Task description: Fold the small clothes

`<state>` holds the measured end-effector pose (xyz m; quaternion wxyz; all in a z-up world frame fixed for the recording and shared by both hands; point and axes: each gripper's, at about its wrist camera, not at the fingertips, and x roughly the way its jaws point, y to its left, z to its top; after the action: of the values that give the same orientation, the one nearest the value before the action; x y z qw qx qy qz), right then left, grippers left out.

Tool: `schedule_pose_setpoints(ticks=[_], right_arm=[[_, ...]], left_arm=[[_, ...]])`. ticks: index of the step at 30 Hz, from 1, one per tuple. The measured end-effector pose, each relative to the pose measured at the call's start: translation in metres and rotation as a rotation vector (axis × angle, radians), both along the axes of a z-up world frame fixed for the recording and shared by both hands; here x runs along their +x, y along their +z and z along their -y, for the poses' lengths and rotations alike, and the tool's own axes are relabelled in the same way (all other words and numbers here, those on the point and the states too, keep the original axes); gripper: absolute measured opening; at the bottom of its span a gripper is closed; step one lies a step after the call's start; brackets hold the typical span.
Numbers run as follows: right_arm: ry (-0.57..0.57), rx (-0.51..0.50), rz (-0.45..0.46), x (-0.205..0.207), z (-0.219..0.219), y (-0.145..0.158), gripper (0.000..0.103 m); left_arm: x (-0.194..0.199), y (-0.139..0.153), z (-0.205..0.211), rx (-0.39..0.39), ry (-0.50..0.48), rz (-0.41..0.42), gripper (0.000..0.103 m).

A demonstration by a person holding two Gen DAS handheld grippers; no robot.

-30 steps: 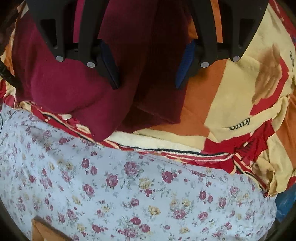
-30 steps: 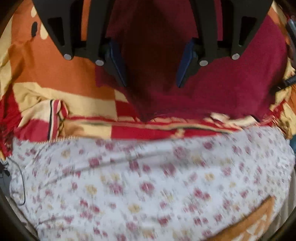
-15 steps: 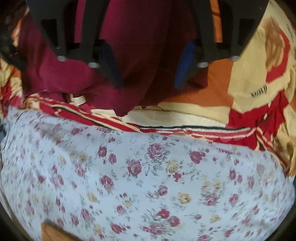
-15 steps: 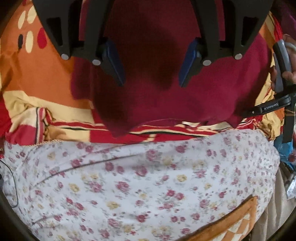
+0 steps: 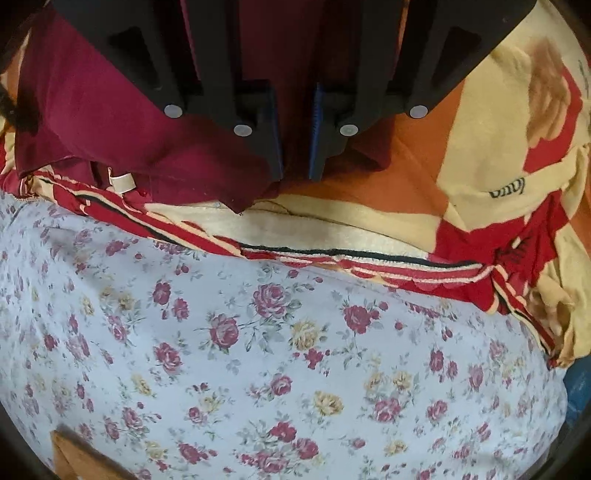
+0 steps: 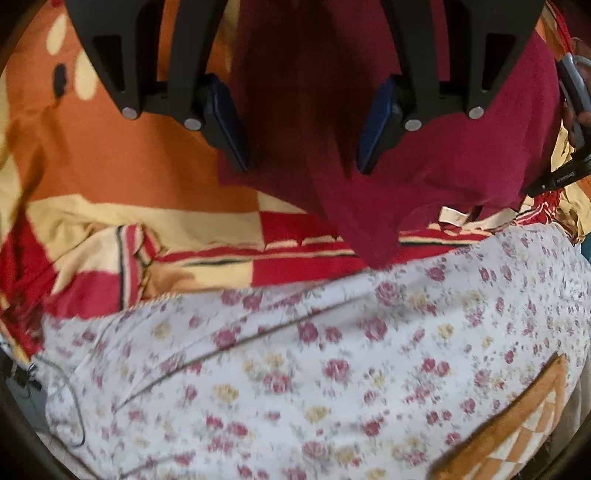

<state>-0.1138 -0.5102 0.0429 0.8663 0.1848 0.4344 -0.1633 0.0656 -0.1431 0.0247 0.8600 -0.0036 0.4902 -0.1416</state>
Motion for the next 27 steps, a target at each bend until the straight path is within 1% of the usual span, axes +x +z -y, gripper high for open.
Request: schedule_pose_setpoints(ticks=[5,9,13,16,18,19,20,21,22,23,25,27], right_arm=[[0.061,-0.006,0.069,-0.01,-0.024,0.036,0.063],[0.149,0.0,0.07,-0.009,-0.051,0.047,0.063],[0.214,-0.037,0.043,-0.003,-0.078,0.04,0.064],[0.21,-0.066,0.024,-0.003,-0.085,0.03,0.064],[0.184,-0.093,0.004,-0.004,-0.083,0.022,0.064],[0.165,-0.105,-0.017,-0.003,-0.081,0.015,0.064],[0.139,-0.114,-0.075,0.0,-0.076,0.002,0.065],[0.133,-0.099,-0.111,0.001,-0.072,-0.008,0.065],[0.136,-0.082,-0.111,0.001,-0.069,-0.013,0.066],[0.137,-0.079,-0.081,-0.004,-0.067,-0.011,0.066],[0.136,-0.083,-0.083,-0.009,-0.068,-0.006,0.066],[0.128,-0.064,-0.064,-0.018,-0.068,0.002,0.066]], left_arm=[[-0.021,0.006,-0.001,0.015,-0.002,0.035,0.004],[-0.032,0.021,-0.004,-0.004,-0.005,0.046,0.006],[-0.044,0.033,-0.008,-0.007,-0.019,0.056,0.011],[-0.055,0.039,-0.008,0.007,-0.034,0.065,0.013],[-0.063,0.04,-0.01,0.007,-0.044,0.065,0.017],[-0.066,0.04,-0.01,0.007,-0.046,0.065,0.018],[-0.068,0.039,-0.011,0.008,-0.046,0.066,0.018],[-0.071,0.039,-0.011,0.011,-0.045,0.065,0.019],[-0.074,0.038,-0.012,0.015,-0.043,0.062,0.019],[-0.077,0.038,-0.013,0.015,-0.042,0.059,0.019],[-0.082,0.036,-0.016,0.012,-0.04,0.054,0.019],[-0.088,0.035,-0.018,0.013,-0.039,0.051,0.019]])
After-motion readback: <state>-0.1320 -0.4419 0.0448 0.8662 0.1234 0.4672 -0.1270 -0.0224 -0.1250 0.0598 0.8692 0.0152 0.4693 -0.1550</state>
